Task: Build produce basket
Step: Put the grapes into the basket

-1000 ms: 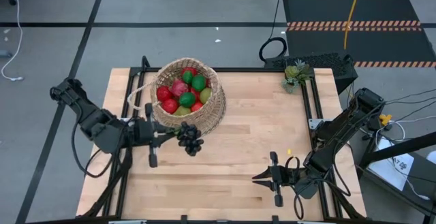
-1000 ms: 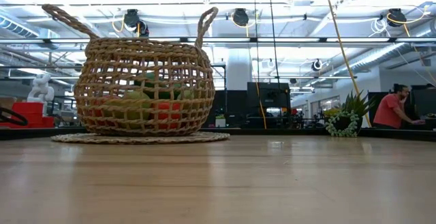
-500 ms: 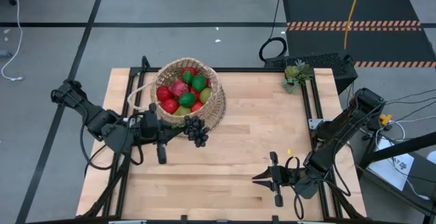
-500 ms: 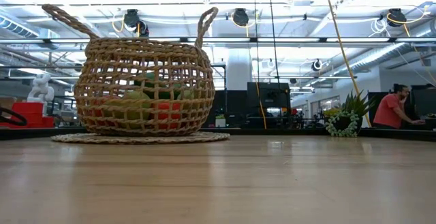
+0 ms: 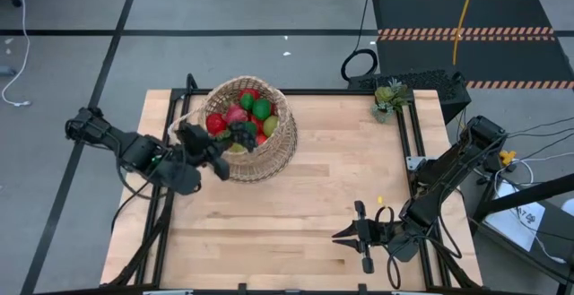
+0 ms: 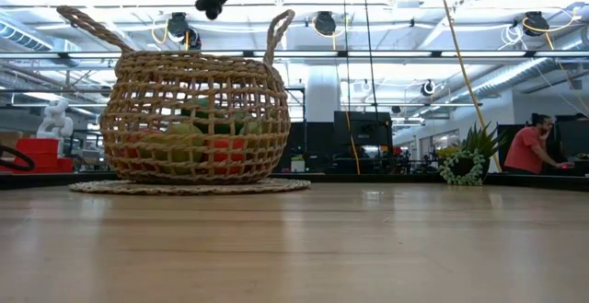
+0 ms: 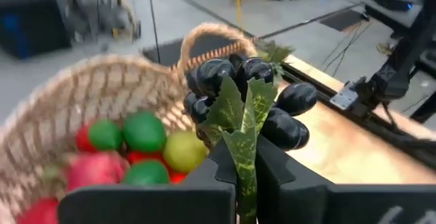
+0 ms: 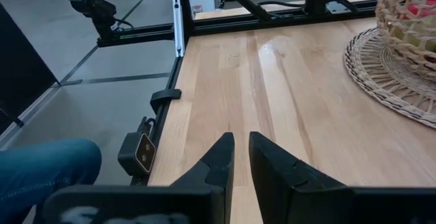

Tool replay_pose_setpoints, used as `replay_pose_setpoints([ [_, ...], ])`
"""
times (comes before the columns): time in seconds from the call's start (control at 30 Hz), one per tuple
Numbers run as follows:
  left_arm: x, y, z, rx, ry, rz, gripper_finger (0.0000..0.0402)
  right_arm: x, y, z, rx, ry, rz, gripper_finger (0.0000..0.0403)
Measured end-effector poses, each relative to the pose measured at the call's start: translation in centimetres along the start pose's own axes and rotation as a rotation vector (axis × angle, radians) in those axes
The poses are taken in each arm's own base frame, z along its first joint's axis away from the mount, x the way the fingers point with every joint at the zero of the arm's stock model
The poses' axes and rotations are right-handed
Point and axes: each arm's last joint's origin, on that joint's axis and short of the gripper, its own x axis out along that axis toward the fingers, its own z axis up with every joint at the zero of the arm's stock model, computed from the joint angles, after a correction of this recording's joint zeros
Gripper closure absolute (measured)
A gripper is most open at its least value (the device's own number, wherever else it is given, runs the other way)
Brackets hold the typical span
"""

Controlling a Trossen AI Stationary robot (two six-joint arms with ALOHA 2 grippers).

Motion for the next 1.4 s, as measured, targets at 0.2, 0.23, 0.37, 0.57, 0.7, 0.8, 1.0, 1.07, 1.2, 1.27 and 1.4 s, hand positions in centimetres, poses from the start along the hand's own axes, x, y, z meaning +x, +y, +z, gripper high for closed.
replay_pose_setpoints([
  [0.2, 0.7, 0.4, -0.1, -0.165, 0.072, 0.008, 0.0385, 0.0, 0.0, 0.0, 0.0, 0.0, 0.0, 0.0363],
  [0.23, 0.7, 0.4, -0.1, -0.188, 0.072, 0.007, 0.0385, 0.0, 0.0, 0.0, 0.001, 0.0, 0.001, 0.0363],
  [0.37, 1.0, 0.3, -0.2, -0.247, 0.096, 0.008, 0.0384, -0.1, 0.1, -0.1, 0.002, 0.001, 0.006, 0.0363],
  [0.57, 1.4, 0.5, -0.1, -0.277, 0.134, 0.006, 0.0384, -0.1, 0.1, -0.1, -0.001, 0.001, 0.006, 0.0363],
  [0.7, 1.8, 0.7, 0.1, -0.278, 0.128, 0.025, 0.0383, -0.1, 0.2, 0.0, 0.004, -0.004, 0.01, 0.0363],
  [0.8, 2.1, 0.9, 0.3, -0.265, 0.122, 0.04, 0.0383, -0.1, 0.2, 0.0, 0.005, -0.004, 0.01, 0.0363],
  [1.0, 2.8, 0.8, 1.6, -0.06, 0.074, -0.016, 0.0383, -0.2, 0.3, -0.1, -0.001, -0.003, 0.015, 0.0363],
  [1.07, 3.0, 0.9, 2.6, 0.018, 0.069, -0.079, 0.0383, -0.2, 0.3, -0.1, 0.002, -0.003, 0.016, 0.0363],
  [1.2, 3.1, 1.6, 4.9, 0.107, 0.05, -0.116, 0.0383, -0.3, 0.6, 0.6, 0.033, -0.056, 0.045, 0.0363],
  [1.27, 3.2, 2.0, 6.0, 0.154, 0.044, -0.115, 0.0383, -0.3, 0.8, 0.9, 0.02, -0.082, 0.057, 0.0363],
  [1.4, 3.1, 2.9, 8.5, 0.191, 0.064, -0.107, 0.0383, -0.3, 0.9, 1.1, -0.019, -0.107, 0.066, 0.0363],
])
